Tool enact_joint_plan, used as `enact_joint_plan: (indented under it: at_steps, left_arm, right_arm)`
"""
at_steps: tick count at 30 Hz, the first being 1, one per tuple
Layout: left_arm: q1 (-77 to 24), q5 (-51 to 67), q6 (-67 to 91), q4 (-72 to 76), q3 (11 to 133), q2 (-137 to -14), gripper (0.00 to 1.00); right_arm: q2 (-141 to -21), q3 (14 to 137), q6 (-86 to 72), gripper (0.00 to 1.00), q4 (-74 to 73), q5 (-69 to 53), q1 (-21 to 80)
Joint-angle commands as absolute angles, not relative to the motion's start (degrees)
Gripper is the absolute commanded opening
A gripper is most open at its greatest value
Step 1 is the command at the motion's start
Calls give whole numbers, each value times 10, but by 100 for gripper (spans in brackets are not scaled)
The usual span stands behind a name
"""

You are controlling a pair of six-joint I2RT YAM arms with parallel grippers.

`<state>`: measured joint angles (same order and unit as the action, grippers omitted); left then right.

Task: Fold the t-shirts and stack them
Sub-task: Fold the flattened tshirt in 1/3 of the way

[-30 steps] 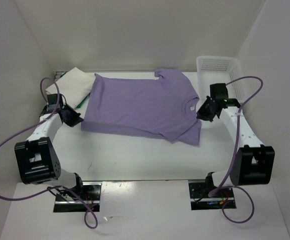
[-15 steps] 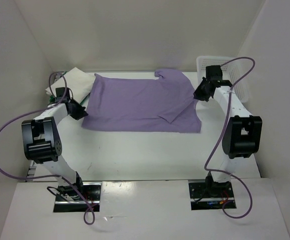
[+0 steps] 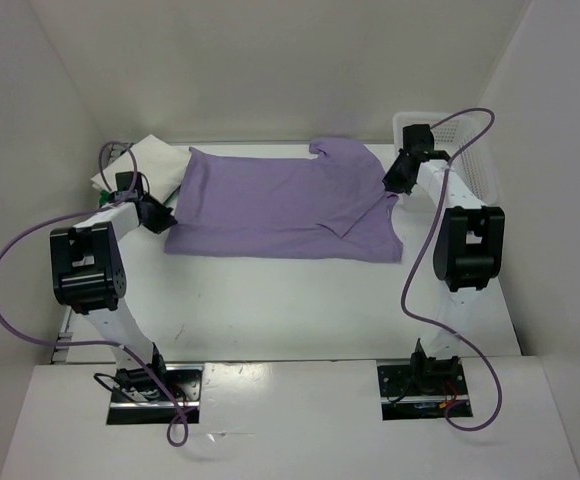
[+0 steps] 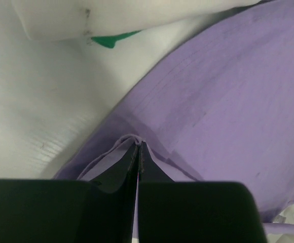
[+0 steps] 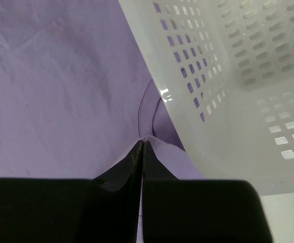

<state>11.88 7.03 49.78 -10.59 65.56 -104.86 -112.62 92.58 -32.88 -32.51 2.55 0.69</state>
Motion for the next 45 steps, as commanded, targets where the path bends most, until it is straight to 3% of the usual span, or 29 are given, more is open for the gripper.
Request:
enact_joint_plan:
  at_steps: [1, 2, 6, 7, 11, 13, 16, 17, 23, 26, 31, 34, 39, 40, 45]
  left_arm:
    - [117, 64, 523, -42, 652, -1043, 0]
    - [117, 64, 523, -37, 644, -1038, 0]
    - [117, 70, 521, -31, 639, -1030, 25]
    - [117, 70, 521, -37, 633, -1021, 36]
    - [117, 36, 497, -49, 590, -923, 46]
    - [117, 28, 488, -62, 572, -877, 46]
    - [117, 28, 483, -81, 526, -845, 44]
    - [117, 39, 483, -81, 511, -831, 42]
    - [134, 64, 504, -78, 432, -828, 34]
    - [146, 90, 519, -72, 426, -863, 34]
    - [157, 103, 540, -56, 420, -894, 33]
    - [157, 96, 555, -29, 415, -902, 36]
    - [157, 108, 560, -24, 433, -943, 39]
    - [157, 108, 560, -24, 433, -950, 39]
    - [157, 101, 549, -18, 433, -955, 18]
  right_arm:
    - [-1125, 961, -318, 0, -296, 58, 2]
    - [-1125, 961, -318, 2, -296, 58, 2]
    - [-1125, 966, -323, 21, -296, 53, 2]
    - [-1119, 966, -323, 26, -296, 53, 2]
    - [-1071, 953, -323, 32, -308, 39, 2]
    - [-1022, 907, -318, 33, -308, 31, 8]
    - [-942, 806, -333, 15, -294, -2, 8]
    - [-920, 775, -338, 1, -285, -11, 8]
    - [-793, 586, -366, 0, -259, -50, 13]
    - [-780, 538, -373, 9, -259, -43, 13]
    - [-804, 491, -386, 38, -248, -64, -20]
    - [-811, 478, -398, 48, -241, -52, -28]
    - [-854, 462, -430, 50, -215, -57, -40]
    - [-854, 455, -446, 46, -214, -50, -45]
    - [-861, 438, -466, 40, -200, -19, -45]
